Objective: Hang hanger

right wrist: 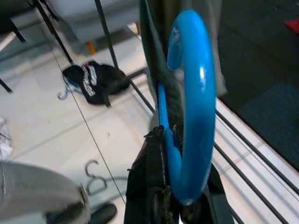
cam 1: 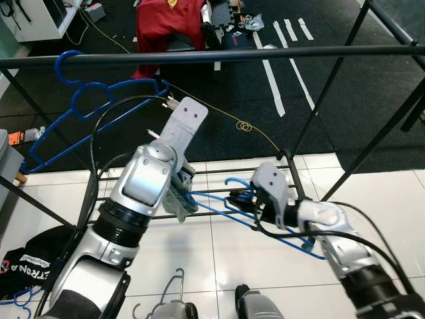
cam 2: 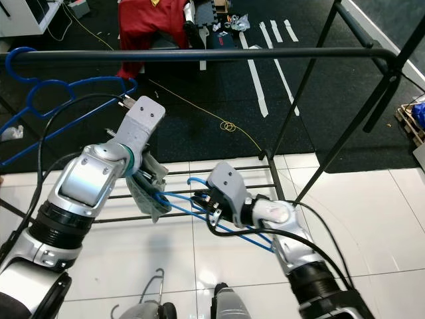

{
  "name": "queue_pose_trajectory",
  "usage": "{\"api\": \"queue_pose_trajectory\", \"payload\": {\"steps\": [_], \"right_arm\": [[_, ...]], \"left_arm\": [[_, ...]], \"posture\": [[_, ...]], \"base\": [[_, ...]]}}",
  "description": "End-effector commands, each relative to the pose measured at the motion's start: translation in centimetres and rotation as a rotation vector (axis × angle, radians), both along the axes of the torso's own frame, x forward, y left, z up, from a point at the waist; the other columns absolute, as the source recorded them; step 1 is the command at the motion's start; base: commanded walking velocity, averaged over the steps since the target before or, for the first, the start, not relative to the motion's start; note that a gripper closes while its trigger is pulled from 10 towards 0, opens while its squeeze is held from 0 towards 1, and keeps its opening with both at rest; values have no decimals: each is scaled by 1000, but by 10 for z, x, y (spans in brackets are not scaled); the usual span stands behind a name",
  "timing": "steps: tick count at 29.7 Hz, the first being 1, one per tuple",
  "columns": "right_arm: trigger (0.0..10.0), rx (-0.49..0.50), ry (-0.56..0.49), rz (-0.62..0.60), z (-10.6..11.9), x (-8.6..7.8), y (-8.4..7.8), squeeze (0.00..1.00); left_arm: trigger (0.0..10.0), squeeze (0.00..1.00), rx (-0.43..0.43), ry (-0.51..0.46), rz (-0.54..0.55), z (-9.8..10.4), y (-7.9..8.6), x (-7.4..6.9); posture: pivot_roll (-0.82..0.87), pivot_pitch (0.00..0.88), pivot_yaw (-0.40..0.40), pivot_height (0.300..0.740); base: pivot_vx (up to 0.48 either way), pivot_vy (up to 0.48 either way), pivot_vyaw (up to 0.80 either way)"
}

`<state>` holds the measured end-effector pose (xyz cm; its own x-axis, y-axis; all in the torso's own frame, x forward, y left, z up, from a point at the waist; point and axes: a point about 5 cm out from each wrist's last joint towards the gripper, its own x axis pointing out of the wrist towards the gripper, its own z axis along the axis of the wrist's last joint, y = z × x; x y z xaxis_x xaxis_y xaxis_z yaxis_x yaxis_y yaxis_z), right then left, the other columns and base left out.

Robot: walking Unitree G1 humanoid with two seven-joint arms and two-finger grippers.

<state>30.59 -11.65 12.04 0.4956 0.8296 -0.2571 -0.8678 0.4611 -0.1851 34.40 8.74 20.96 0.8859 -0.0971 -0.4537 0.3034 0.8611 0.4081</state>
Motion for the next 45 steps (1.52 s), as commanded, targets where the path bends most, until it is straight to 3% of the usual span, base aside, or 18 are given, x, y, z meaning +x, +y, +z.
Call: {"api": "queue_pose_trajectory", "payload": {"steps": [1,13,17,19,22,24,29,30,31,34,35,37,38,40,41,43,44,45], "right_arm": [[10000,-11,3,9,-3,-1,1,0],[10000,-32,25,2,-8,6,11,0],[10000,-98,61,-146,-27,13,5,0],[10000,-79,101,-264,-36,17,-1,0],[10000,-67,124,-310,-40,19,-4,0],[10000,1,185,-417,-48,20,-12,0],[10000,49,215,-487,-52,22,-18,0],[10000,134,236,-529,-50,23,-21,0],[10000,134,236,-529,-50,23,-21,0],[10000,391,295,-603,-38,30,-24,0],[10000,391,295,-603,-38,30,-24,0],[10000,516,334,-604,-31,34,-22,0],[10000,516,334,-604,-31,34,-22,0],[10000,691,389,-591,-19,37,-18,0],[10000,691,389,-591,-19,37,-18,0],[10000,781,421,-581,-14,39,-17,0],[10000,873,458,-570,-9,40,-17,0],[10000,873,458,-570,-9,40,-17,0]], "left_arm": [[10000,0,17,14,31,-5,5,-2],[10000,0,33,-17,70,-1,6,2],[10000,0,28,-16,77,1,6,1],[10000,0,25,-15,78,2,6,-1],[10000,0,24,-14,75,3,6,-2],[10000,0,18,-17,64,6,4,-4],[10000,0,11,-20,52,9,2,-6],[10000,0,7,-22,32,10,0,-8],[10000,0,7,-22,32,10,0,-8],[10000,0,2,-39,-41,9,-4,-14],[10000,0,2,-39,-41,9,-4,-14],[10000,0,-1,-48,-78,9,-8,-17],[10000,0,-1,-48,-78,9,-8,-17],[10000,0,-16,-61,-133,10,-14,-21],[10000,0,-16,-61,-133,10,-14,-21],[10000,0,-22,-68,-153,10,-17,-22],[10000,0,-25,-77,-167,11,-19,-23],[10000,0,-25,-77,-167,11,-19,-23]], "posture": [[-40,111,101,740],[-42,123,105,740],[-39,129,105,740],[-39,130,107,740],[-39,132,109,740],[-39,134,108,740],[-36,135,106,740],[-36,137,105,740],[-36,137,105,740],[-35,140,104,740],[-35,140,104,740],[-36,142,107,740],[-36,142,107,740],[-36,142,107,740],[-36,142,107,740],[-35,144,108,740],[-35,144,108,740],[-35,144,108,740]], "base": [[0,0,0],[0,0,0],[0,0,0],[0,0,0],[0,0,0],[0,0,0],[0,0,0],[0,0,0],[0,0,0],[0,0,0],[0,0,0],[0,0,0],[0,0,0],[0,0,0],[0,0,0],[0,0,0],[0,0,0],[0,0,0]]}}
